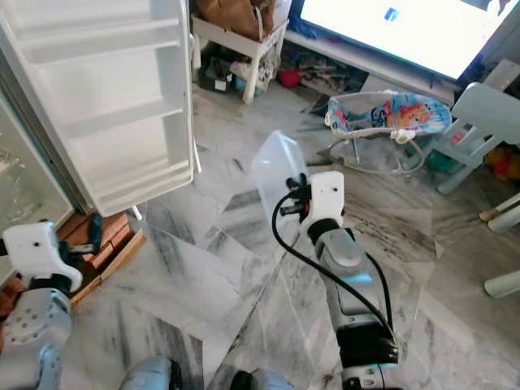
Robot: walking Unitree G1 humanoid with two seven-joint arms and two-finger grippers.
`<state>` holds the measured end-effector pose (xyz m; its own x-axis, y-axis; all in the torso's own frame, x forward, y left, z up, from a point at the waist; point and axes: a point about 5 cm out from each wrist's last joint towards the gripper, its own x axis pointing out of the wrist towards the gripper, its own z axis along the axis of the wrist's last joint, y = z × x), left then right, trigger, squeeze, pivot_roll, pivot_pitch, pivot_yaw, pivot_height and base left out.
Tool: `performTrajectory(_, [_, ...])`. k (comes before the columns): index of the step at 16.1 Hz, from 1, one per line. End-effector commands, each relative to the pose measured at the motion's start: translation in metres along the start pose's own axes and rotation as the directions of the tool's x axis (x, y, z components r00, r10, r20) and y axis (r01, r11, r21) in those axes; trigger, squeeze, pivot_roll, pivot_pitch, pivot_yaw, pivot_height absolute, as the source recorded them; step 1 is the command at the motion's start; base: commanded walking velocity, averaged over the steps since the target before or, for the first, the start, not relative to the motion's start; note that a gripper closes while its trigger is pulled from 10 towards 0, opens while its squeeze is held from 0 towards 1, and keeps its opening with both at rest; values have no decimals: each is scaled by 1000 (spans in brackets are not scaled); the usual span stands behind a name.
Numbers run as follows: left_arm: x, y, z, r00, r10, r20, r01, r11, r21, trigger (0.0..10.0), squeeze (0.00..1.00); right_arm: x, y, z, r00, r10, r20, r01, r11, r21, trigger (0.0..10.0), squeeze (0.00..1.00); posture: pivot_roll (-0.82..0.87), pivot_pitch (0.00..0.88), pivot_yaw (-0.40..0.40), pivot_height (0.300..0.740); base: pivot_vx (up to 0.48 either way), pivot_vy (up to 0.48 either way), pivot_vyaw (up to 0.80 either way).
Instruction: Restocking fridge
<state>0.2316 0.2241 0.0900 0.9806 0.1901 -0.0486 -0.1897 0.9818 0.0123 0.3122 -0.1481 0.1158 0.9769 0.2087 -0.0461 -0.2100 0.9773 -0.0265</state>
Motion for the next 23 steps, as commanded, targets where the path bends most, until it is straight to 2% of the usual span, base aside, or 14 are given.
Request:
performTrajectory(1, [-1, -4, -1, 1000, -28, -15, 28, 1000, 15, 10000, 0, -3, -10, -8, 997, -64, -30, 66, 997, 48, 10000, 0, 202, 80, -124, 740, 0, 0, 0])
performTrajectory(2, [0, -10, -2, 996, -85, -24, 85, 996, 15, 10000, 0, -8, -10, -12, 995, -96, -30, 98, 990, 101, 10000, 0, 199, 76, -92, 740, 0, 0, 0])
performTrajectory(4, [4, -17, -1, 988, -154, -29, 156, 986, 56, 10000, 0, -11, -11, -17, 986, -161, -28, 163, 983, 84, 10000, 0, 186, 69, -54, 740, 0, 0, 0])
performTrajectory(5, [8, -28, 0, 971, -237, -36, 240, 965, 108, 10000, 0, -16, -9, -22, 981, -189, -35, 191, 979, 69, 10000, 0, 154, 60, -3, 740, 0, 0, 0])
performTrajectory(7, [22, -48, 5, 923, -382, -41, 383, 909, 164, 10000, 0, -32, -12, -29, 973, -228, -33, 230, 970, 73, 10000, 0, 112, 63, 33, 740, 0, 0, 0])
performTrajectory(10, [35, -57, 5, 898, -439, -44, 438, 875, 206, 10000, 0, -42, -19, -34, 958, -284, -25, 285, 957, 44, 10000, 0, 50, 36, 19, 740, 0, 0, 0])
performTrajectory(11, [38, -57, 9, 893, -448, -33, 443, 867, 229, 10000, 0, -48, -16, -31, 956, -293, -20, 294, 955, 37, 10000, 0, 42, 40, 24, 740, 0, 0, 0])
performTrajectory(12, [35, -48, 3, 913, -404, -55, 407, 893, 190, 10000, 0, -53, -12, -35, 960, -278, -25, 278, 960, 24, 10000, 0, 35, 64, 36, 740, 0, 0, 0])
performTrajectory(14, [29, -40, 2, 926, -374, -54, 377, 905, 195, 10000, 0, -58, -13, -33, 960, -280, -22, 281, 959, 22, 10000, 0, 33, 99, 32, 740, 0, 0, 0])
performTrajectory(16, [16, -26, 0, 957, -285, -46, 289, 942, 169, 10000, 0, -64, -22, -32, 955, -295, -26, 295, 955, 30, 10000, 0, 51, 105, -9, 740, 0, 0, 0])
performTrajectory(19, [15, -24, 7, 967, -256, -12, 253, 950, 185, 10000, 0, -59, -24, -24, 960, -281, -2, 281, 959, 22, 10000, 0, 59, 92, -21, 740, 0, 0, 0])
performTrajectory(22, [10, -21, 4, 973, -230, 8, 221, 945, 241, 10000, 0, -59, -25, -22, 967, -255, 25, 255, 967, 10, 10000, 0, 95, 31, -37, 740, 0, 0, 0])
performTrajectory(23, [7, -20, 3, 977, -213, 1, 207, 952, 224, 10000, 0, -61, -24, -23, 968, -250, 19, 250, 968, 16, 10000, 0, 97, 20, -47, 740, 0, 0, 0])
